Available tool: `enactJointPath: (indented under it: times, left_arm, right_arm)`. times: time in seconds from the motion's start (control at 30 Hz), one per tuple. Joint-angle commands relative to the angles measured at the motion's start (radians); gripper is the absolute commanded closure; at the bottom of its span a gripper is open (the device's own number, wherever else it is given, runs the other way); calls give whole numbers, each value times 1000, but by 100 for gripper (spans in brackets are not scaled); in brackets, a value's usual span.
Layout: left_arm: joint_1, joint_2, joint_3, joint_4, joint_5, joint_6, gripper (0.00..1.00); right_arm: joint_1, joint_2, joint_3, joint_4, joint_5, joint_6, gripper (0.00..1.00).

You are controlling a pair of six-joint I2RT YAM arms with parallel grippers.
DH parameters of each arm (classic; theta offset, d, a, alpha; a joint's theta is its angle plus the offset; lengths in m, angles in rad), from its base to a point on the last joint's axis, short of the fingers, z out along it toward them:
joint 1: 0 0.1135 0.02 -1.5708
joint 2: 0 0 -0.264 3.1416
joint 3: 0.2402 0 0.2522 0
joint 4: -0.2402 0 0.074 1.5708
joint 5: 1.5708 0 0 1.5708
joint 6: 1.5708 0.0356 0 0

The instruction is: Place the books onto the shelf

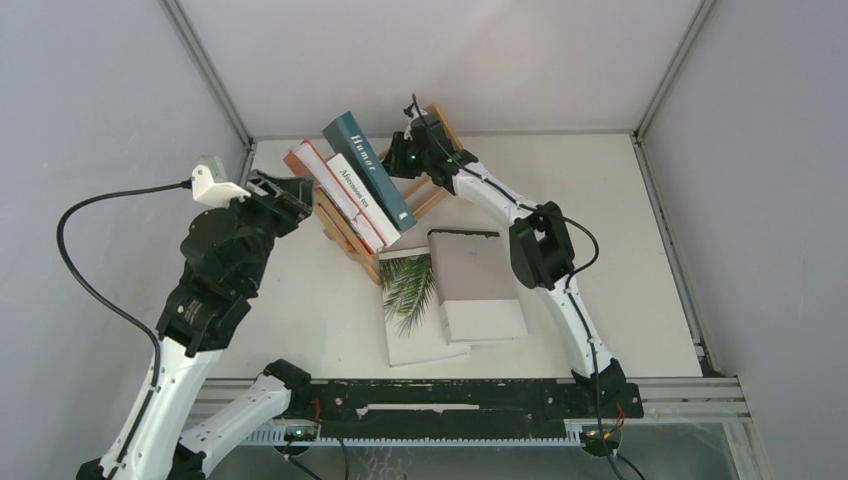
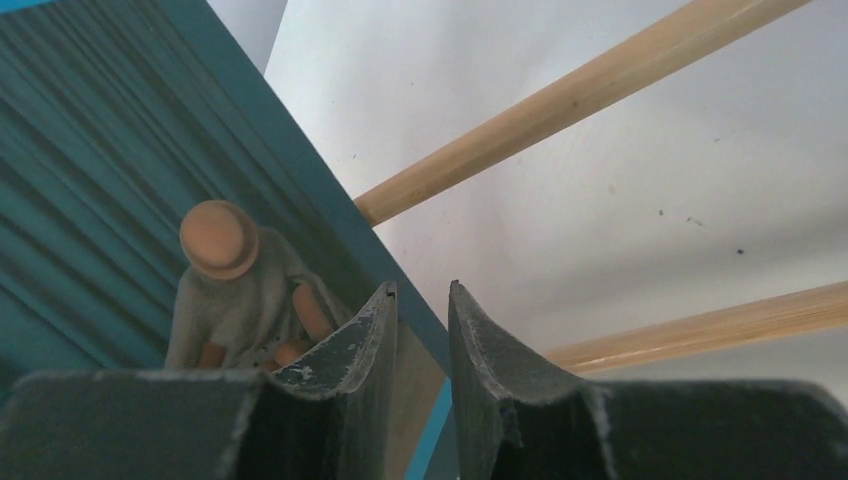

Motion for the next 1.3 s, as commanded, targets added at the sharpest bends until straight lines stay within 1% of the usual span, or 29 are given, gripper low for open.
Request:
enactJointPath:
  times: [0.0, 0.43, 0.8, 1.03, 1.27]
  left_arm:
    - [8, -9, -27, 45, 2, 28, 36]
    - [10, -34, -33, 42, 7, 25, 36]
    - [10, -36, -30, 41, 7, 28, 36]
    - [10, -25, -20, 43, 8, 28, 36]
    - [10, -9, -15, 54, 16, 25, 36]
  right_arm:
    - [23, -18, 54, 5, -34, 35, 68]
    - [60, -29, 50, -6, -31, 38, 68]
    - [45, -53, 32, -5, 5, 26, 68]
    - [10, -74, 31, -6, 15, 26, 62]
    - [-8, -91, 19, -9, 15, 20, 54]
